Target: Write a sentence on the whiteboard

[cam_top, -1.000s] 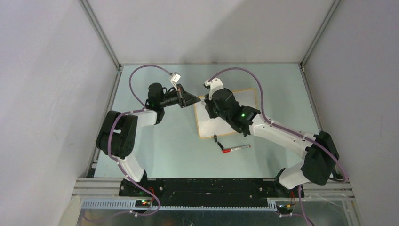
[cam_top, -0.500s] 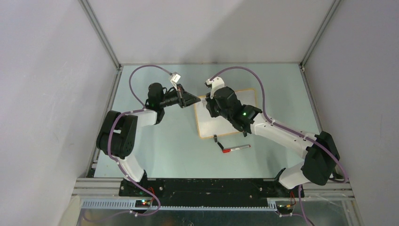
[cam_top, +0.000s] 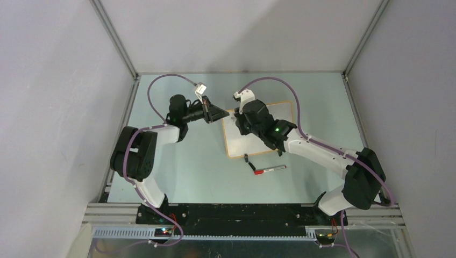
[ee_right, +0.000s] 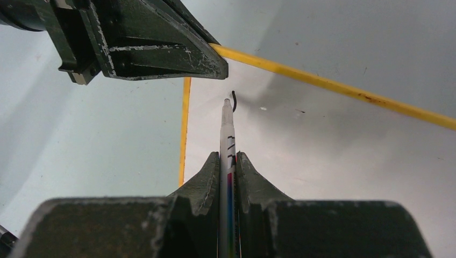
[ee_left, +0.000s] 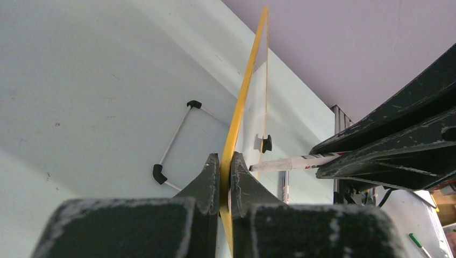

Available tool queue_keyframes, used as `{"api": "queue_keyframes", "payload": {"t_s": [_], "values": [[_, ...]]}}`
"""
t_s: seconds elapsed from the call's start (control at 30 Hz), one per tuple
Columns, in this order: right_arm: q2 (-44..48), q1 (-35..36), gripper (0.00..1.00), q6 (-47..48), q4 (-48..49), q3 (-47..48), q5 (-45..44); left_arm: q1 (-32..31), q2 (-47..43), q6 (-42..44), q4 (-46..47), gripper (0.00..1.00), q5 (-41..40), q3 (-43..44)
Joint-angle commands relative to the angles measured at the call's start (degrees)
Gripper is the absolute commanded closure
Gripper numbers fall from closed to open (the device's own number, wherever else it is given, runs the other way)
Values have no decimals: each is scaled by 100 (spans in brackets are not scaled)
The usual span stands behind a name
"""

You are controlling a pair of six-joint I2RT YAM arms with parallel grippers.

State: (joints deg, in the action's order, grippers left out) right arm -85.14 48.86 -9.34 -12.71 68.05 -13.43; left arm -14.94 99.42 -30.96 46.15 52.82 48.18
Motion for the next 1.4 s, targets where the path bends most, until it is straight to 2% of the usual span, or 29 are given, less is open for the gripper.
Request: {"api": "queue_keyframes", "payload": {"t_s": [0.0, 1.37], "values": [[-90, -38, 100, 66, 34, 251, -16, -84, -1, 582, -458, 95, -505, 51], [-308, -141, 100, 42, -99, 446, -61, -89, 24, 662, -563, 95, -499, 94]]}}
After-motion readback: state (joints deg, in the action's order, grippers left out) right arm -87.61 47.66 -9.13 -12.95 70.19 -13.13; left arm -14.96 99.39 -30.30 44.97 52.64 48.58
